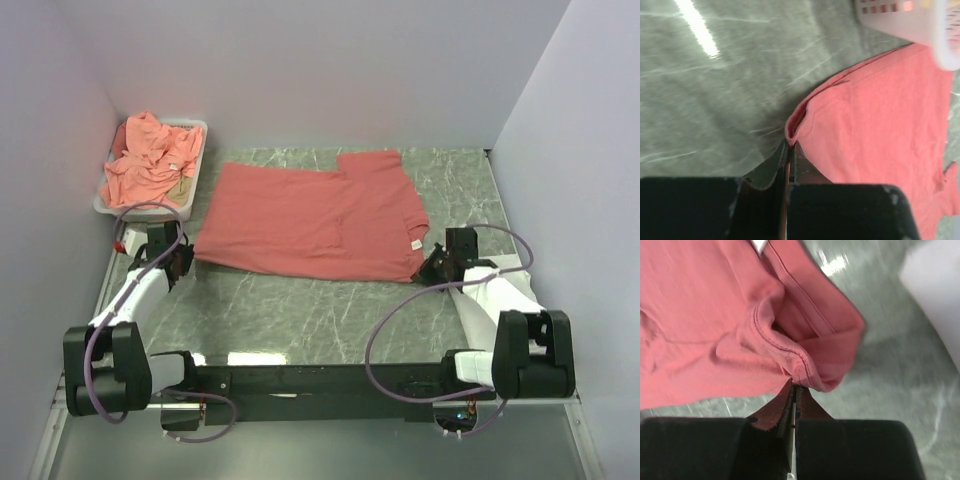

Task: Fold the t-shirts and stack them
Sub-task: Fold the tshirt

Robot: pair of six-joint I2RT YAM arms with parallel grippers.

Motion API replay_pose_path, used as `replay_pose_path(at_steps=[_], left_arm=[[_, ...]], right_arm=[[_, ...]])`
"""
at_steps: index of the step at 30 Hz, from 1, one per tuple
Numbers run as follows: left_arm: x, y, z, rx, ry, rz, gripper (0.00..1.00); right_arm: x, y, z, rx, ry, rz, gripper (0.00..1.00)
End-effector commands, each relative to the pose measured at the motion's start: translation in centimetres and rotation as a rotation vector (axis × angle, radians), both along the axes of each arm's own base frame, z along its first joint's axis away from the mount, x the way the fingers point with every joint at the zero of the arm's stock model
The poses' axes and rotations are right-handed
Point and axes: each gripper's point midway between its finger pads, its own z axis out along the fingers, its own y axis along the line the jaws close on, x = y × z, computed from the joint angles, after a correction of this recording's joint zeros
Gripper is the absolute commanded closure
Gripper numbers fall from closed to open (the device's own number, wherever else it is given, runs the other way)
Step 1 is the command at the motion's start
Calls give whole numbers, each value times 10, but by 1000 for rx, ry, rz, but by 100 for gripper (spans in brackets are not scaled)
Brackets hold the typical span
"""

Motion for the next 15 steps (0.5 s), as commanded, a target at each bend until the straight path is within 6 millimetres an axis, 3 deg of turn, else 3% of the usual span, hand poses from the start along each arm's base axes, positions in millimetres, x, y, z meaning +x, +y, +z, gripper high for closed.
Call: replay_pose_path(at_steps=[1,7,15], left_arm=[[-18,10,-7,37,30,49,100],[-38,15,-12,73,55,61,100],[-59,21,-15,115,107,68,100]], right_arm=[[-15,-3,10,-15,-27,7,100],[-35,-10,15,-24,-34,-8,100],[-45,-12,31,-4,-58,-43,100]])
